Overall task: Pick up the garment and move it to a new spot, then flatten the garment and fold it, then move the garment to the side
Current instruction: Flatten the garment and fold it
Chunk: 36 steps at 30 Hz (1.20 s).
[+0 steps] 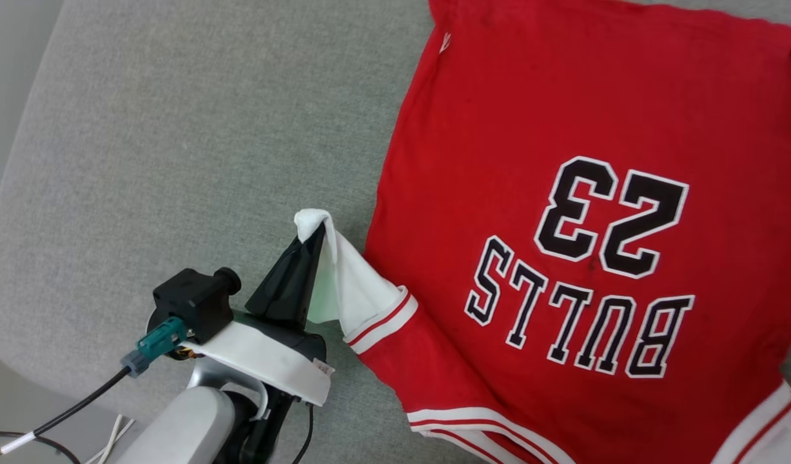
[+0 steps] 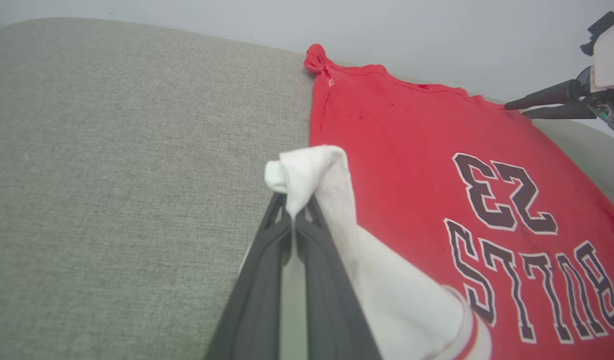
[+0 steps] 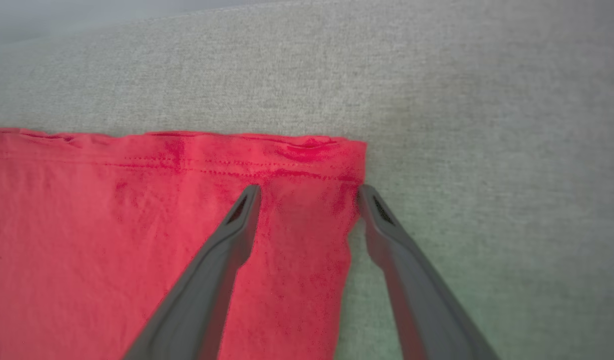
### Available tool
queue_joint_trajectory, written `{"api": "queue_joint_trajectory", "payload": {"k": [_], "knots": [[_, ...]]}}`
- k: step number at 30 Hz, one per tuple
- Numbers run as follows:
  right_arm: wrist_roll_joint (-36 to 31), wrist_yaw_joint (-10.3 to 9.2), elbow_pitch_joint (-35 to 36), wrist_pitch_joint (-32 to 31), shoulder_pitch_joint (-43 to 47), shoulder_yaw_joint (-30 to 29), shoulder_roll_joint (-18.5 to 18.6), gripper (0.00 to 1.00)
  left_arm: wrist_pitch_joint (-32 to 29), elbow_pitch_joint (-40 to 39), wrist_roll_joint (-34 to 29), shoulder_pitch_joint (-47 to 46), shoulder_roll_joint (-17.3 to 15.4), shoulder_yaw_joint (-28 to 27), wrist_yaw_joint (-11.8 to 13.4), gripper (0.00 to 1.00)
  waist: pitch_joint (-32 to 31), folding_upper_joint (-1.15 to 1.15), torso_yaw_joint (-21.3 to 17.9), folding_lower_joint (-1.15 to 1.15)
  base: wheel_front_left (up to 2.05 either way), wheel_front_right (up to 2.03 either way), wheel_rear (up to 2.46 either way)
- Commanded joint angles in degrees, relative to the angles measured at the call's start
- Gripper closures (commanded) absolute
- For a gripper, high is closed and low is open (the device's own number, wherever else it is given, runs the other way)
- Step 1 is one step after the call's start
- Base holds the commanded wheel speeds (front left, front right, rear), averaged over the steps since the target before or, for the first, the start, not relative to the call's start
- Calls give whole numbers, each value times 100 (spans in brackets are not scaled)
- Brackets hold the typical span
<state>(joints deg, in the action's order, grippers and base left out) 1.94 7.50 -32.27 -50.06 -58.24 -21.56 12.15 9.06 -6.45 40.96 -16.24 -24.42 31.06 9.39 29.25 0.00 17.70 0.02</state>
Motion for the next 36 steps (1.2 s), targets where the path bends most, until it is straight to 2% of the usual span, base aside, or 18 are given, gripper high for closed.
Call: {"api": "queue_joint_trajectory", "payload": {"k": [1, 9, 10, 11, 17, 18, 25, 32, 36], "knots": [[-86, -2, -65, -9, -152, -58, -9, 0, 42, 35, -43, -117, 68, 46, -61, 100, 263, 0, 245, -2, 0, 0, 0], [-452, -3, -707, -447, 123, -370, -104, 0, 95, 308, 7, -226, 223, 180, -190, 100, 279, 0, 358, -2, 0, 0, 0], [-499, -6, -755, -545, 156, -424, -103, 73, 101, 339, 26, -221, 232, 186, -210, 100, 250, 0, 369, -2, 0, 0, 0], [-529, -5, -745, -565, 156, -463, -96, 100, 117, 353, 60, -211, 249, 191, -238, 100, 225, 0, 379, -2, 0, 0, 0], [-577, -4, -522, -476, 64, -417, 110, 100, 56, 445, 96, -108, 209, 221, -226, 100, -43, 0, 352, -2, 0, 0, 0], [-526, -4, -378, -397, 39, -281, 300, 100, 35, 501, 140, 5, 160, 186, -153, 100, -285, 0, 278, -2, 0, 0, 0], [4, -4, 73, -319, 521, 517, 704, 100, -24, 677, 326, 503, -90, -18, 110, 100, -1113, 0, -118, -2, 0, 0, 0], [927, -3, 1108, -697, 1943, 1269, 1208, 100, -142, 708, 520, 1108, -407, -304, 499, 100, -1874, 0, -752, -2, 0, 0, 0], [1327, -3, 1707, -952, 3221, 1227, 1259, 100, -238, 591, 606, 1486, -582, -418, 752, 100, -2303, 0, -1103, -2, 0, 0, 0]]}}
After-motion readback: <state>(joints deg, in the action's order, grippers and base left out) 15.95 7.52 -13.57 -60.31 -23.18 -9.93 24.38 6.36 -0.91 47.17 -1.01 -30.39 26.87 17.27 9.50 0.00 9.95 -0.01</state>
